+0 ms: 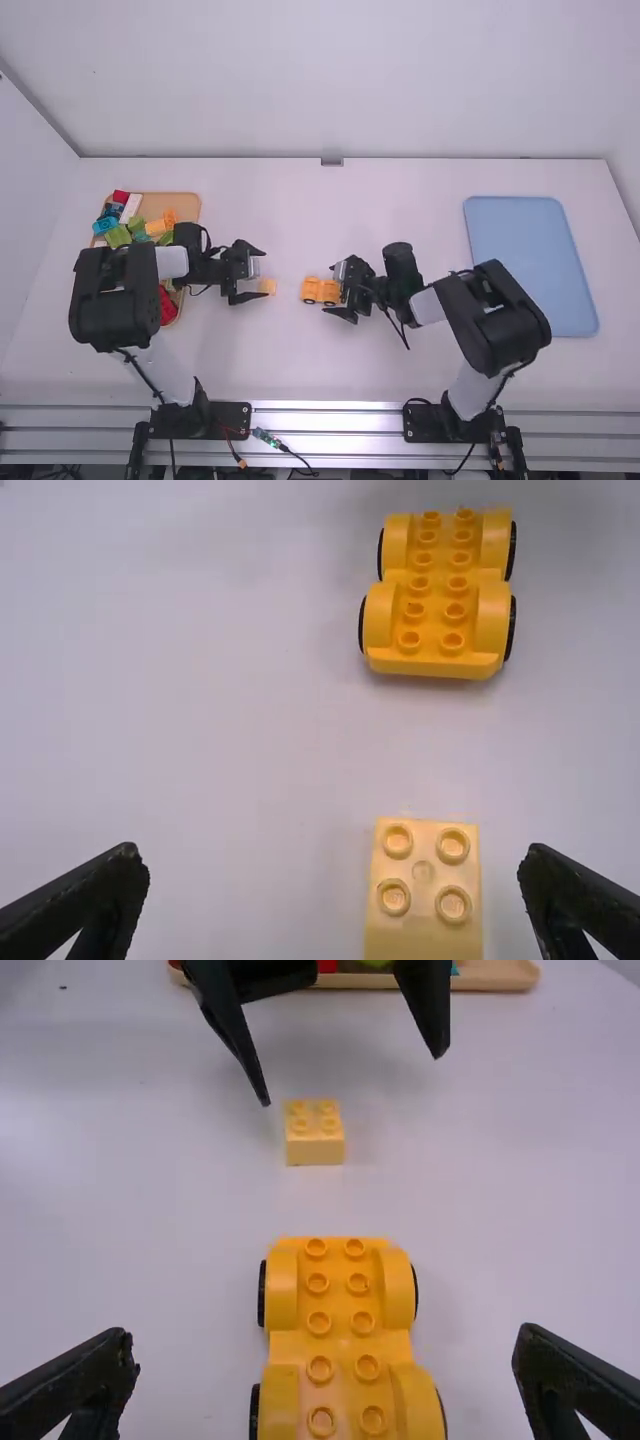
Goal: Assemble lego blocks to make yellow taxi
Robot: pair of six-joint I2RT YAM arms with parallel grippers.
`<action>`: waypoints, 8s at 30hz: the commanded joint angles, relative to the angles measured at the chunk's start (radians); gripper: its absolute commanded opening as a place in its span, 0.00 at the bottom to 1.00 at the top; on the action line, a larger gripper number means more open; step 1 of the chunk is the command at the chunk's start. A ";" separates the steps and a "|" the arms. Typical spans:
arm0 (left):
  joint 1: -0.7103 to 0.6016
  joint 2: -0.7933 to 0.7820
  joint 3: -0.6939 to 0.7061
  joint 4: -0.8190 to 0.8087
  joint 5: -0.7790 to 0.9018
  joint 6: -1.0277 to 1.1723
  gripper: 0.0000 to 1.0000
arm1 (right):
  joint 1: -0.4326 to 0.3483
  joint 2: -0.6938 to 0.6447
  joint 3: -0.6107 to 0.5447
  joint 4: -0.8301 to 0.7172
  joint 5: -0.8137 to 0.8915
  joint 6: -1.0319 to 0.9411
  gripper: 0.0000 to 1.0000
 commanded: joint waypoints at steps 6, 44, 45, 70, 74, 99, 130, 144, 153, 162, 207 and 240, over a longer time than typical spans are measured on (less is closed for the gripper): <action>-0.004 0.015 -0.045 0.013 0.042 0.023 0.99 | -0.006 0.143 0.012 0.114 -0.056 0.063 0.99; -0.018 0.252 0.213 -0.352 0.086 0.294 0.83 | 0.007 0.204 -0.061 0.400 -0.060 0.164 0.99; -0.026 0.263 0.212 -0.328 0.085 0.262 0.83 | 0.007 0.204 -0.053 0.383 -0.060 0.164 0.99; -0.034 0.271 0.255 -0.401 0.008 0.227 0.56 | -0.013 0.204 -0.014 0.292 -0.063 0.164 0.99; -0.044 0.271 0.269 -0.419 -0.031 0.220 0.52 | -0.012 0.204 -0.001 0.260 -0.063 0.164 0.99; -0.043 0.271 0.258 -0.410 0.005 0.230 0.39 | -0.013 0.204 0.002 0.259 -0.063 0.164 0.99; -0.056 0.226 0.422 -0.734 0.145 0.362 0.02 | -0.014 0.205 0.005 0.235 -0.010 0.164 0.99; -0.267 -0.050 0.094 -0.024 -0.103 -0.304 0.02 | -0.011 0.205 0.077 0.072 -0.069 0.050 0.99; -0.298 -0.091 0.024 0.080 -0.045 -0.378 0.02 | -0.011 0.205 0.058 0.123 -0.048 0.051 0.99; -0.306 -0.091 0.069 0.008 -0.047 -0.379 0.02 | 0.043 0.298 0.106 0.148 -0.006 0.057 0.99; -0.384 -0.079 -0.050 0.167 -0.069 -0.402 0.02 | 0.053 0.343 0.148 0.102 -0.063 0.016 0.32; -0.384 0.009 -0.081 0.353 -0.043 -0.507 0.02 | 0.053 0.343 0.173 0.093 -0.070 0.025 0.34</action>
